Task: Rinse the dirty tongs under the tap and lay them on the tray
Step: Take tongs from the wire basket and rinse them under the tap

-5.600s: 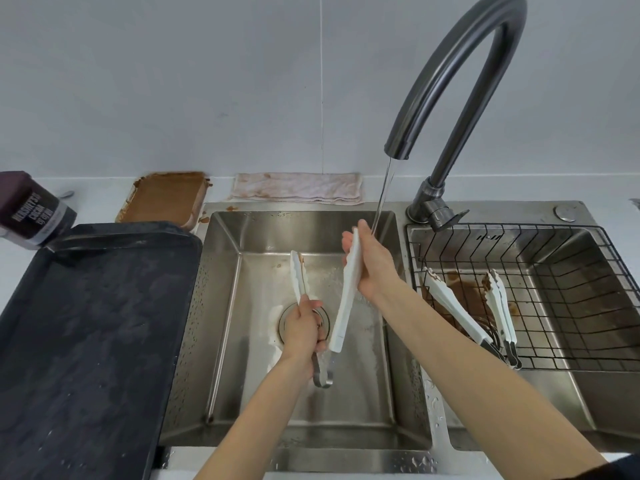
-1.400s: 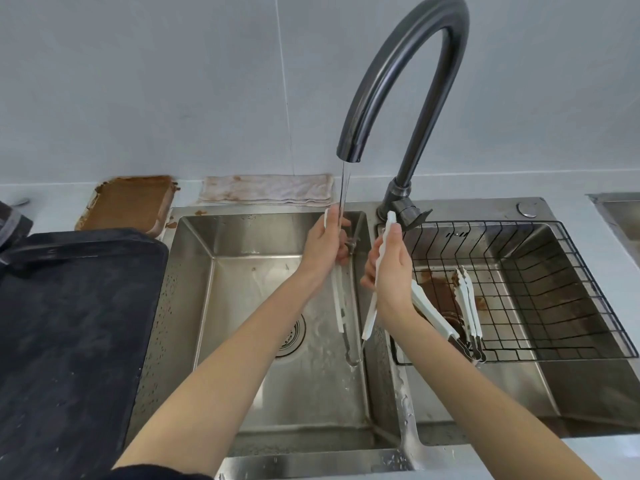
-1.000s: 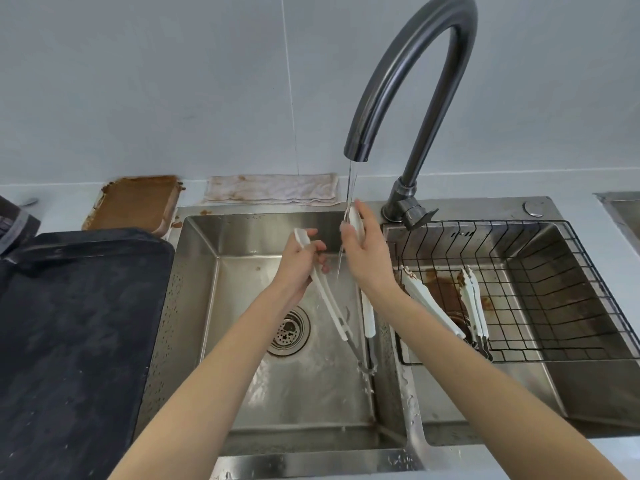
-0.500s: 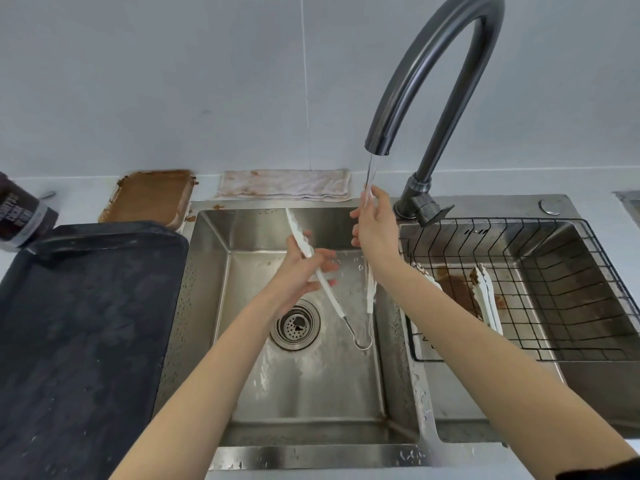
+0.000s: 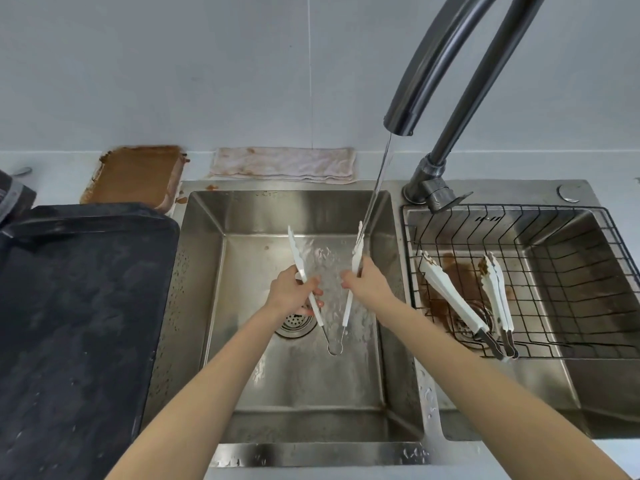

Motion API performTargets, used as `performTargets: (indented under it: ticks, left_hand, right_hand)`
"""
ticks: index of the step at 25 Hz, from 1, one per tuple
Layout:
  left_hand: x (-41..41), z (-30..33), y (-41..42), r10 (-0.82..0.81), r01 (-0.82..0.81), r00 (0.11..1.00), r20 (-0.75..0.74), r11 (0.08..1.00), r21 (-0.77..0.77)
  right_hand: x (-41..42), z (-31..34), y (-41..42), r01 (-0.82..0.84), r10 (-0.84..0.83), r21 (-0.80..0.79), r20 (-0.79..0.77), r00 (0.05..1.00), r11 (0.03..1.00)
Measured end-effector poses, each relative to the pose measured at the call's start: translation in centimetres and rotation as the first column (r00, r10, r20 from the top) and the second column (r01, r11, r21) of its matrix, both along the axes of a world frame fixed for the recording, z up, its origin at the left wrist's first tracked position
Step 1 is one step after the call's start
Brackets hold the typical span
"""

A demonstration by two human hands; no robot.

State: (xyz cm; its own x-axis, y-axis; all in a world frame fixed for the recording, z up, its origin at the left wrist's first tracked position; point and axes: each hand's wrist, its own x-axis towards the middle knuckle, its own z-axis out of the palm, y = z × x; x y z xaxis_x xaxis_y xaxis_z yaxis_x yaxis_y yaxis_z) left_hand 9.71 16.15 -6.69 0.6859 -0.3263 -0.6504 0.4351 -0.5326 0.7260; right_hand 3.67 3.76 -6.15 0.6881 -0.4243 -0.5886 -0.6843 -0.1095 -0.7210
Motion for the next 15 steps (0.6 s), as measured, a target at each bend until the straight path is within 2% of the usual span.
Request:
performTargets:
  ticks: [4, 8, 13, 15]
  left_hand:
    - [0.7, -1.7, -0.4, -0.031, 0.036, 0.994, -0.103, 0.998, 0.052]
    - [0.7, -3.0, -1.1, -0.032, 0.055, 0.977, -0.211, 0.993, 0.105]
    - [-0.3, -4.8, -0.7, 0.032, -0.014, 0.921, -0.387, 0.999, 0.05]
    - [-0.8, -5.6, -0.7, 0.061, -0.054, 0.905, -0.42, 0.998, 0.028]
  right_hand:
    - [-0.1, -3.2, -0.1, -0.023, 0.022, -0.004, -0.14, 0.99, 1.0]
    - [0.1, -6.3, -0.2, -0.006, 0.02, 0.057, -0.236, 0.972, 0.998]
    - [-0.9, -13.8, -0.5, 0.087, -0.022, 0.206, -0.301, 0.953, 0.975]
    - [-1.1, -13.4, -0.2, 0.126, -0.045, 0.24, -0.318, 0.947, 0.963]
